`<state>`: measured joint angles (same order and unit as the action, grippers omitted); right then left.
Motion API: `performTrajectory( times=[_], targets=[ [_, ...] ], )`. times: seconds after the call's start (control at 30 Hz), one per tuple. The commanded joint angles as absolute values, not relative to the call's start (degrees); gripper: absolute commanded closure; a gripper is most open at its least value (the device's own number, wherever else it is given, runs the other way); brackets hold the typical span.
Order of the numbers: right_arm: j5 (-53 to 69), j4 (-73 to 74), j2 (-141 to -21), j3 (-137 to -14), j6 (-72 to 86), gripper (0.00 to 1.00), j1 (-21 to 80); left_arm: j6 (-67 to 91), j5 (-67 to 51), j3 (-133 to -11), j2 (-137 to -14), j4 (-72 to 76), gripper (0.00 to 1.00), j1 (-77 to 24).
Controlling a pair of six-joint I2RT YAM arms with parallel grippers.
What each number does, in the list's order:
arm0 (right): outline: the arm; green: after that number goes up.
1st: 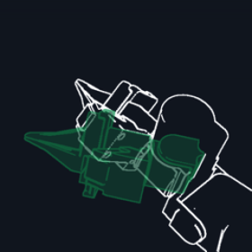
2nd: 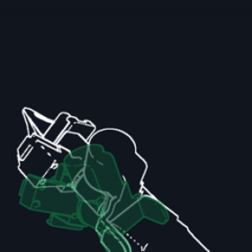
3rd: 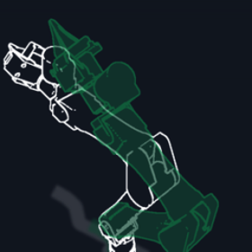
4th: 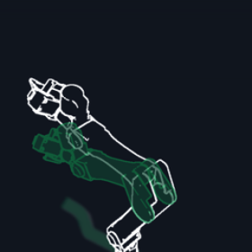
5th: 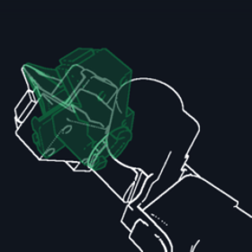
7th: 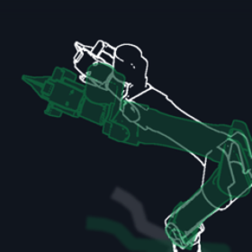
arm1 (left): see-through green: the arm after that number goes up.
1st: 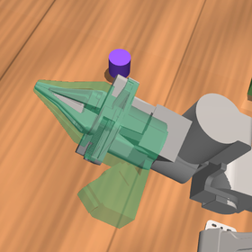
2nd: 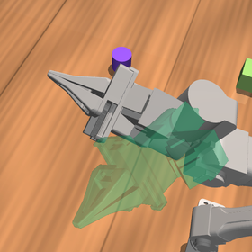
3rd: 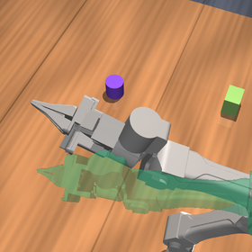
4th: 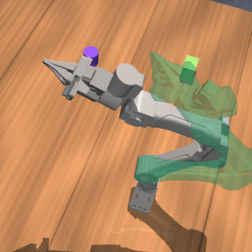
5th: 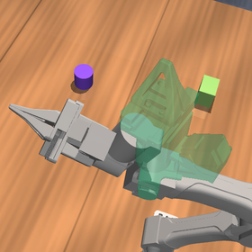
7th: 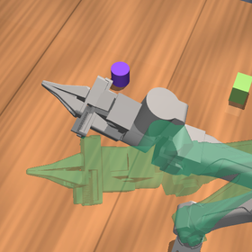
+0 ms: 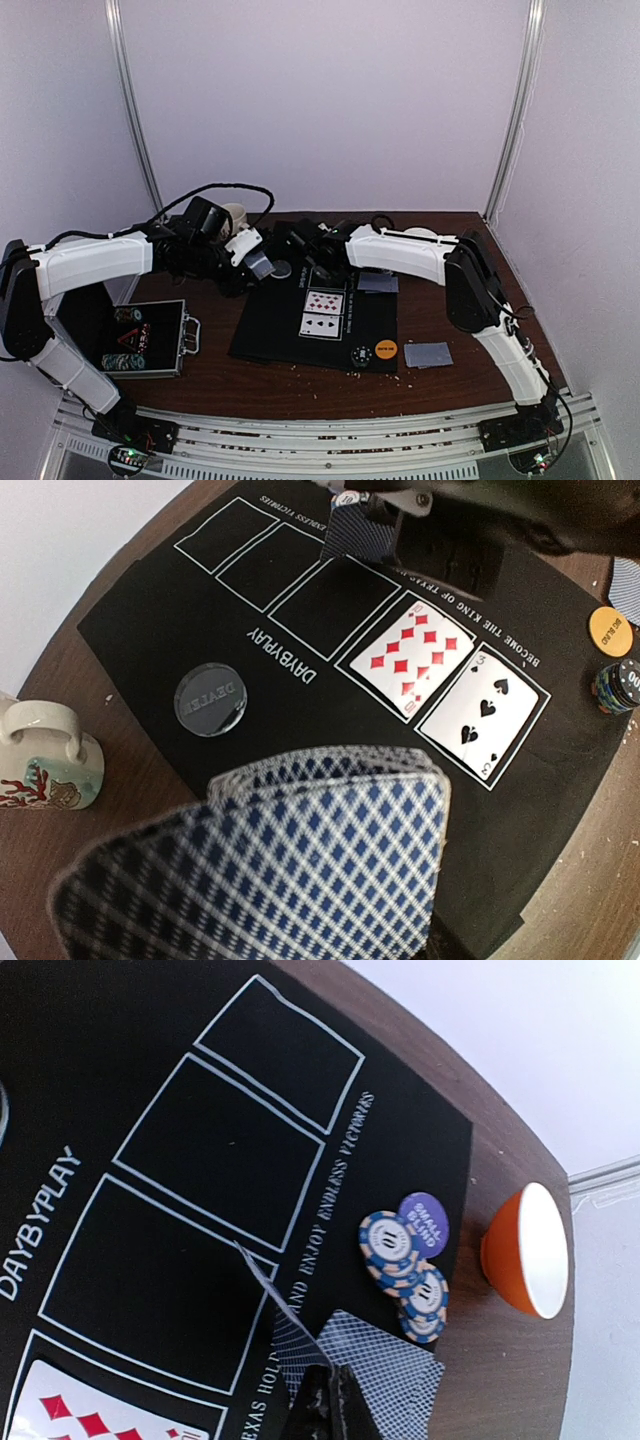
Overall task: Distribute texas hold em gaming equipment
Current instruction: Flop the poker card in the community card area.
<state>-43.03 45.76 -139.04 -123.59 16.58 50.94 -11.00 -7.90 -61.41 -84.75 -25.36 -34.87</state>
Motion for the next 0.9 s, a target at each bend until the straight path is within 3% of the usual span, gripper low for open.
performTrajectory(
  times=[0.0, 0.2, 0.37, 0.6, 0.87],
  targets=[
    [-36.6, 41.9, -138.9, -121.0, 13.5, 1.00, 50.9, -11.0, -8.5, -62.9, -83.9, -23.2, 0.58, -34.5],
    [-27.6, 33.4, -134.3, -116.1, 4.7, 1.00, 49.5, -10.9, -8.4, -62.8, -83.6, -23.3, 0.58, -34.5],
    [-21.5, 18.5, -127.0, -103.7, -13.0, 1.00, 48.0, -11.0, -8.2, -62.7, -83.3, -23.2, 0.58, -34.5],
    [-0.2, 3.0, -119.1, -91.0, -37.2, 1.00, 42.4, -11.0, -7.2, -62.5, -82.9, -23.2, 0.58, -34.5],
    [10.1, 0.6, -123.7, -94.6, -56.6, 1.00, 39.6, -11.0, -6.6, -62.4, -82.8, -23.1, 0.58, -34.1]
  ],
)
